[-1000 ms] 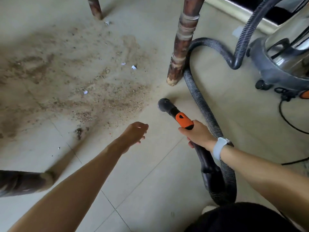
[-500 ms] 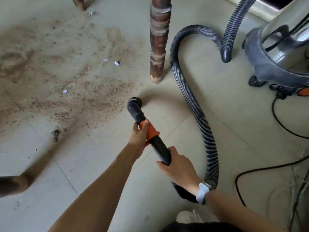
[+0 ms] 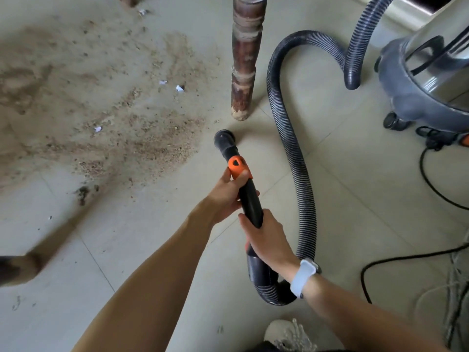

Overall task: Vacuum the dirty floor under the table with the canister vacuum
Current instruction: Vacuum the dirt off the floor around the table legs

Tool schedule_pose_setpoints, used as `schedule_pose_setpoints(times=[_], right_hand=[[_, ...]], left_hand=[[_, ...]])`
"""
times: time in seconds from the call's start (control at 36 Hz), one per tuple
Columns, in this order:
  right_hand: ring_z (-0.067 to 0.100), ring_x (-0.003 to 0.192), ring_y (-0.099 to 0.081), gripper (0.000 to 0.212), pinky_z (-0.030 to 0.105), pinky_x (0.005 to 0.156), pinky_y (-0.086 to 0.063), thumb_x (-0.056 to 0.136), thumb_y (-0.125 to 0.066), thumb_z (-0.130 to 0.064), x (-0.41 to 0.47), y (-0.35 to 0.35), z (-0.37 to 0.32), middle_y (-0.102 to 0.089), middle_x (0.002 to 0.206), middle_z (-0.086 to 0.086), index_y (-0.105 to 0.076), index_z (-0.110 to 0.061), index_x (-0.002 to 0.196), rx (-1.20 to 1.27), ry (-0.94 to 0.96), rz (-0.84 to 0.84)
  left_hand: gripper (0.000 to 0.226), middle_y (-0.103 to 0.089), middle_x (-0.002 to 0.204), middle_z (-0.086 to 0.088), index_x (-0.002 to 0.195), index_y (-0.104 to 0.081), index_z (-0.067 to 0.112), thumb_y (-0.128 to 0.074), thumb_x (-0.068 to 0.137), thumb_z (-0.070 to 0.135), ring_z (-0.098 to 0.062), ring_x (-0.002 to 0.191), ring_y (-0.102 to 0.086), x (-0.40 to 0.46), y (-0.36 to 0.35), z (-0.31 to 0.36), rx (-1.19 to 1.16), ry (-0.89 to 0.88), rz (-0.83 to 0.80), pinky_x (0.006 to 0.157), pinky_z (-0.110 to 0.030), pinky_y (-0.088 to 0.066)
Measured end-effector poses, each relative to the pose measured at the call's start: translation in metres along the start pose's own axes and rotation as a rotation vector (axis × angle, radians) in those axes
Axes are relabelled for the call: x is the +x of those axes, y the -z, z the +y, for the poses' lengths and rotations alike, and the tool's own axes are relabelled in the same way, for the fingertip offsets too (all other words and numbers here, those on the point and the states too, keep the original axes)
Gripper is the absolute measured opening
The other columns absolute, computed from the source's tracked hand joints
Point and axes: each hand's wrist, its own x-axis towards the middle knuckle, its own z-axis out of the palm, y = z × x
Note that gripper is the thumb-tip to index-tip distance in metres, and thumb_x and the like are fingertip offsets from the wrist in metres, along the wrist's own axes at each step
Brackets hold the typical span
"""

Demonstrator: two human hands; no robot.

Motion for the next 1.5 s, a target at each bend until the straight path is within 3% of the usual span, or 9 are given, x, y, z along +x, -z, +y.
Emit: schedule_pose_setpoints(times=[0.14, 0.33, 0.47, 0.72, 1.06, 1.17, 1.36, 1.42, 1.5], right_hand=[[0.011, 0.064, -0.063, 0.026, 0.023, 0.056, -0.048, 0.085, -0.063, -0.040, -0.009, 0.001, 0.017, -0.065, 0.073, -0.002, -0.050, -0.019, 0.094, 0.005, -0.032, 0.029], [0.011, 0.072, -0.059, 0.025, 0.021, 0.057, -0.043, 0.088, -0.060, -0.038, 0.010, -0.002, 0.000, -0.060, 0.081, -0.002, -0.050, -0.015, 0.094, -0.002, 0.014, -0.022], [0.009, 0.064, -0.054, 0.020, 0.017, 0.053, -0.038, 0.088, -0.061, -0.033, 0.027, -0.003, -0.013, -0.054, 0.073, -0.004, -0.048, -0.019, 0.082, 0.056, 0.020, -0.101], [0.011, 0.064, -0.053, 0.019, 0.020, 0.058, -0.041, 0.090, -0.061, -0.029, 0.005, 0.001, 0.015, -0.054, 0.072, -0.001, -0.050, -0.015, 0.082, 0.070, -0.010, -0.159], [0.010, 0.063, -0.055, 0.019, 0.016, 0.049, -0.039, 0.092, -0.056, -0.031, 0.019, -0.014, -0.035, -0.055, 0.072, -0.001, -0.052, -0.016, 0.082, 0.121, -0.028, -0.226], [0.010, 0.066, -0.056, 0.018, 0.020, 0.059, -0.043, 0.092, -0.057, -0.028, -0.008, -0.025, -0.021, -0.056, 0.074, -0.001, -0.052, -0.017, 0.080, 0.077, -0.015, -0.293], [0.003, 0.059, -0.054, 0.021, 0.014, 0.054, -0.041, 0.096, -0.054, -0.032, -0.058, -0.067, -0.014, -0.052, 0.069, -0.005, -0.048, -0.016, 0.082, 0.124, -0.016, -0.441], [0.007, 0.068, -0.058, 0.021, 0.021, 0.062, -0.049, 0.097, -0.052, -0.032, -0.063, -0.074, -0.022, -0.055, 0.075, -0.002, -0.048, -0.018, 0.082, 0.151, -0.049, -0.562], [0.012, 0.089, -0.063, 0.014, 0.029, 0.081, -0.055, 0.098, -0.050, -0.031, -0.055, -0.070, -0.032, -0.062, 0.094, -0.002, -0.053, -0.018, 0.100, 0.051, -0.124, -0.829]], left_hand=[[0.035, -0.053, 0.105, -0.008, 0.134, -0.035, 0.020, -0.046, 0.101, 0.022, -0.026, 0.084, -0.062, 0.008, -0.009, 0.002, 0.044, -0.011, 0.013, 0.082, -0.039, -0.053], [0.041, -0.053, 0.104, -0.009, 0.138, -0.032, 0.011, -0.044, 0.102, 0.026, -0.025, 0.078, -0.062, 0.027, -0.010, 0.029, 0.108, -0.048, 0.126, 0.078, -0.040, -0.054], [0.034, -0.051, 0.098, -0.014, 0.132, -0.031, 0.011, -0.039, 0.103, 0.028, -0.027, 0.073, -0.057, 0.026, -0.007, 0.029, 0.019, -0.054, 0.130, 0.070, -0.040, -0.054], [0.039, -0.048, 0.090, -0.014, 0.139, -0.023, 0.020, -0.038, 0.104, 0.029, -0.027, 0.071, -0.055, 0.012, -0.011, -0.003, 0.058, -0.008, 0.063, 0.068, -0.041, -0.052], [0.039, -0.047, 0.090, -0.015, 0.137, -0.026, 0.016, -0.040, 0.102, 0.028, -0.028, 0.070, -0.054, 0.014, 0.003, 0.050, 0.122, 0.070, 0.170, 0.064, -0.043, -0.051], [0.041, -0.045, 0.095, -0.015, 0.138, -0.020, 0.017, -0.038, 0.103, 0.028, -0.028, 0.066, -0.054, -0.008, 0.012, 0.025, 0.133, 0.073, 0.215, 0.064, -0.044, -0.052], [0.033, -0.046, 0.096, -0.016, 0.132, -0.024, 0.017, -0.037, 0.103, 0.027, -0.026, 0.063, -0.055, -0.056, 0.043, 0.002, 0.264, 0.133, 0.215, 0.059, -0.039, -0.053], [0.032, -0.047, 0.092, -0.016, 0.130, -0.026, 0.016, -0.038, 0.103, 0.028, -0.026, 0.063, -0.055, -0.066, 0.054, 0.004, 0.313, 0.148, 0.186, 0.058, -0.038, -0.054], [0.028, -0.048, 0.086, -0.016, 0.127, -0.029, 0.016, -0.036, 0.103, 0.028, -0.025, 0.060, -0.054, -0.078, 0.074, 0.009, 0.340, 0.118, 0.150, 0.056, -0.037, -0.053]])
